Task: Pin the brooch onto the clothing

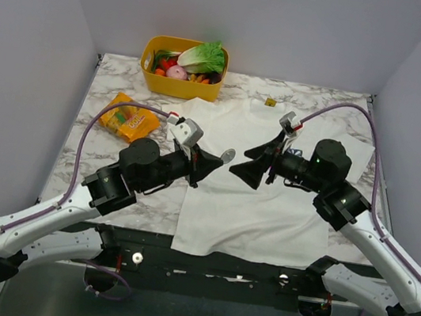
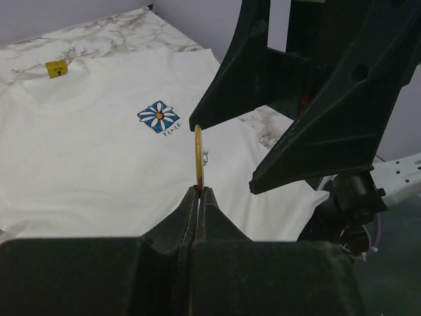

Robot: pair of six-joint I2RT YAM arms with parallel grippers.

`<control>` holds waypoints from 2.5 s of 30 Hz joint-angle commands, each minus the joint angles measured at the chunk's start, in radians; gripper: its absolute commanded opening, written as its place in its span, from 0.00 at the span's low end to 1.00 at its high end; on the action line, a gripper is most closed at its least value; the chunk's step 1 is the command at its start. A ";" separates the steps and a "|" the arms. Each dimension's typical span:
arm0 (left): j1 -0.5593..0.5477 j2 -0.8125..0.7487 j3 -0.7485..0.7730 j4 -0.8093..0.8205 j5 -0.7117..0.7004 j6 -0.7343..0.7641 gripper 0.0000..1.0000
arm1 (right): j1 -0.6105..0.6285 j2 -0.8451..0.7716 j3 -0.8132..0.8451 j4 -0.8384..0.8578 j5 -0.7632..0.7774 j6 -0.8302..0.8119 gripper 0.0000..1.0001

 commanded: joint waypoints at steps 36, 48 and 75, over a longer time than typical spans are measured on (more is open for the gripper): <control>0.004 -0.041 0.040 0.064 0.294 -0.043 0.27 | -0.002 -0.091 -0.134 0.353 -0.256 -0.011 0.00; 0.004 -0.008 0.056 0.114 0.316 -0.050 0.00 | -0.002 -0.088 -0.134 0.347 -0.278 -0.022 0.00; 0.004 -0.023 0.042 0.133 0.351 -0.042 0.00 | -0.003 -0.100 -0.150 0.424 -0.347 -0.006 0.50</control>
